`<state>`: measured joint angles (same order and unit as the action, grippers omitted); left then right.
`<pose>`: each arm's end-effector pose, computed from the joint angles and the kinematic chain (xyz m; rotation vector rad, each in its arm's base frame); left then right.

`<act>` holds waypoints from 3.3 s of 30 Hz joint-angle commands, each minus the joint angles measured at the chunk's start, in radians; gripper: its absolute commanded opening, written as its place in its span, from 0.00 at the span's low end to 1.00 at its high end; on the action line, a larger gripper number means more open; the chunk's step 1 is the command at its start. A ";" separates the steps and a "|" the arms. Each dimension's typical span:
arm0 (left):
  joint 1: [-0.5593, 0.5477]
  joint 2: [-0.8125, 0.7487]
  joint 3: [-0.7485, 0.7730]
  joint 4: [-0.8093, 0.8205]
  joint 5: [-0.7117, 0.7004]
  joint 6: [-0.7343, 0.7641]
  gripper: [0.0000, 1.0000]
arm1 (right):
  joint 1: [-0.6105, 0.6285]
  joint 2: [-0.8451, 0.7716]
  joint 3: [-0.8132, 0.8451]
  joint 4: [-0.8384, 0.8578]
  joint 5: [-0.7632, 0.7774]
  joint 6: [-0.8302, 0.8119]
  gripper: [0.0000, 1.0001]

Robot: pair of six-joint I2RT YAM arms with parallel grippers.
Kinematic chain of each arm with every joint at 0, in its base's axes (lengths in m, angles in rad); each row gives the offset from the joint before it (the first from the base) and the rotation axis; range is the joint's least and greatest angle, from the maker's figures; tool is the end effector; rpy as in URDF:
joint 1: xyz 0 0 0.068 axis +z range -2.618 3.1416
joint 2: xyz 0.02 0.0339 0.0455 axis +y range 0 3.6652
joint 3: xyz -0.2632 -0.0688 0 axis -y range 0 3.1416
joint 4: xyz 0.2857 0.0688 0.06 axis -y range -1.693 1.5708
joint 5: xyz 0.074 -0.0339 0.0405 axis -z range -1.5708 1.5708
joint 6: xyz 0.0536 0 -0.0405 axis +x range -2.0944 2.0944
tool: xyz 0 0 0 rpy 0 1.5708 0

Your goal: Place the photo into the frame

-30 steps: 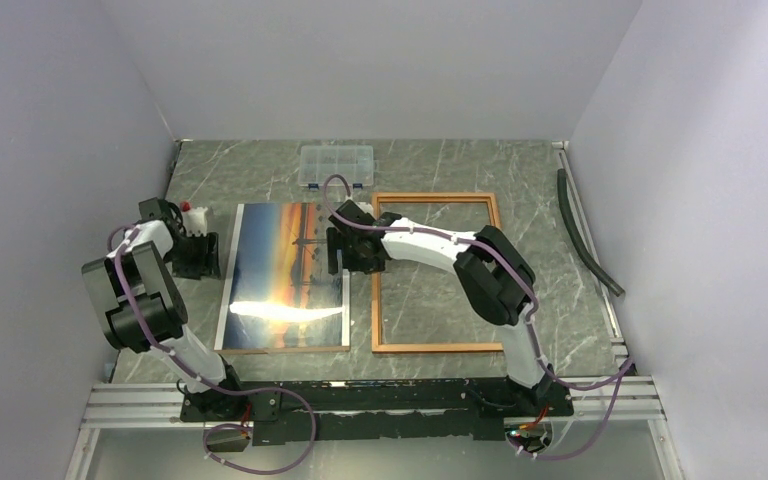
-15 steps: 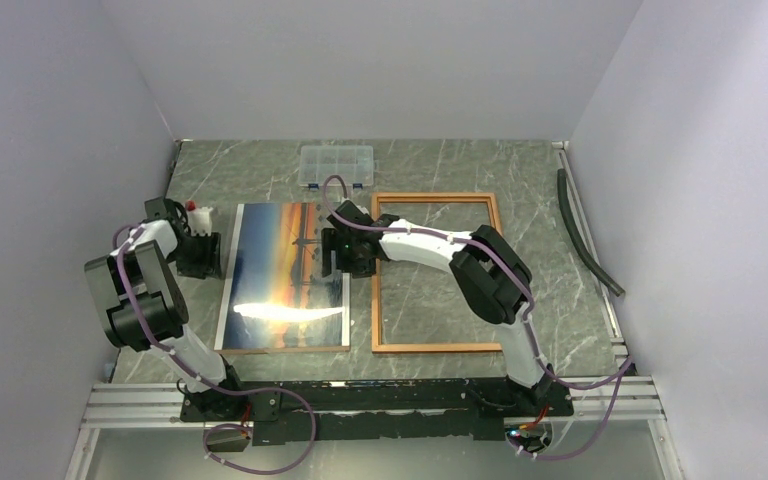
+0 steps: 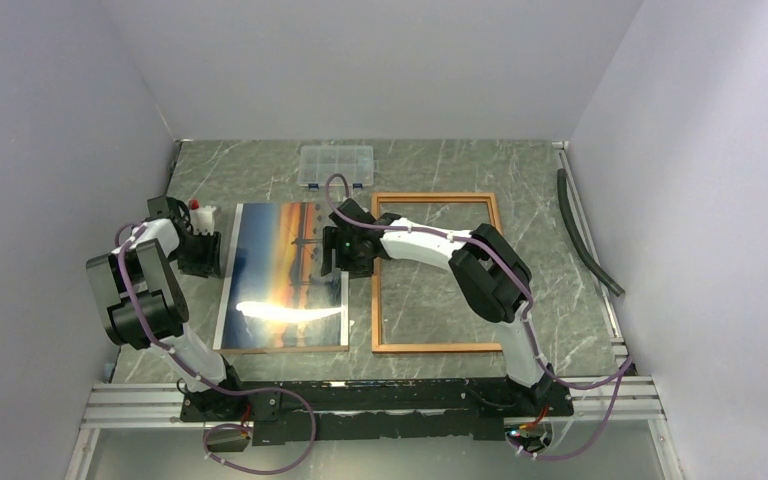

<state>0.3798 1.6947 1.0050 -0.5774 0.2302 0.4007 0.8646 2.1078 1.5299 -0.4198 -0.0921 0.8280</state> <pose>0.3285 0.1180 0.1188 0.0780 2.7709 -0.1350 0.3180 0.3804 0.1268 -0.0876 2.7455 0.6899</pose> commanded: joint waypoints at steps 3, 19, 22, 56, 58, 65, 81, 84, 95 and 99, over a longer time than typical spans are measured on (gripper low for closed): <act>-0.015 0.033 -0.002 -0.008 0.032 0.023 0.39 | 0.006 -0.043 0.015 0.090 -0.065 0.027 0.72; -0.016 0.030 0.016 -0.034 0.054 0.023 0.31 | 0.006 -0.126 -0.036 0.161 -0.140 0.034 0.69; -0.016 0.021 0.012 -0.039 0.054 0.021 0.30 | 0.007 -0.132 -0.024 0.139 -0.130 0.025 0.69; -0.014 0.094 0.223 -0.119 0.046 -0.058 0.37 | -0.055 0.004 0.038 -0.008 0.041 -0.088 0.78; -0.017 0.108 0.236 -0.122 0.056 -0.066 0.42 | -0.059 0.017 0.048 0.001 0.026 -0.086 0.78; -0.043 0.178 0.246 -0.096 -0.013 -0.102 0.40 | -0.061 0.049 0.079 0.043 -0.026 -0.066 0.79; -0.114 0.175 0.274 -0.183 0.119 -0.118 0.28 | -0.061 0.039 0.115 0.087 -0.114 -0.034 0.78; -0.114 0.193 0.284 -0.188 0.149 -0.120 0.23 | -0.061 0.032 0.112 0.093 -0.124 -0.029 0.78; -0.114 0.181 0.295 -0.187 0.204 -0.137 0.17 | -0.059 -0.004 0.116 0.086 -0.141 -0.032 0.77; -0.114 0.189 0.276 -0.176 0.201 -0.125 0.15 | -0.058 -0.027 0.108 0.098 -0.157 -0.028 0.77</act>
<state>0.2844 1.8889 1.2762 -0.7197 0.3035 0.2932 0.7914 2.1601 1.6051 -0.4072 -0.1707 0.7780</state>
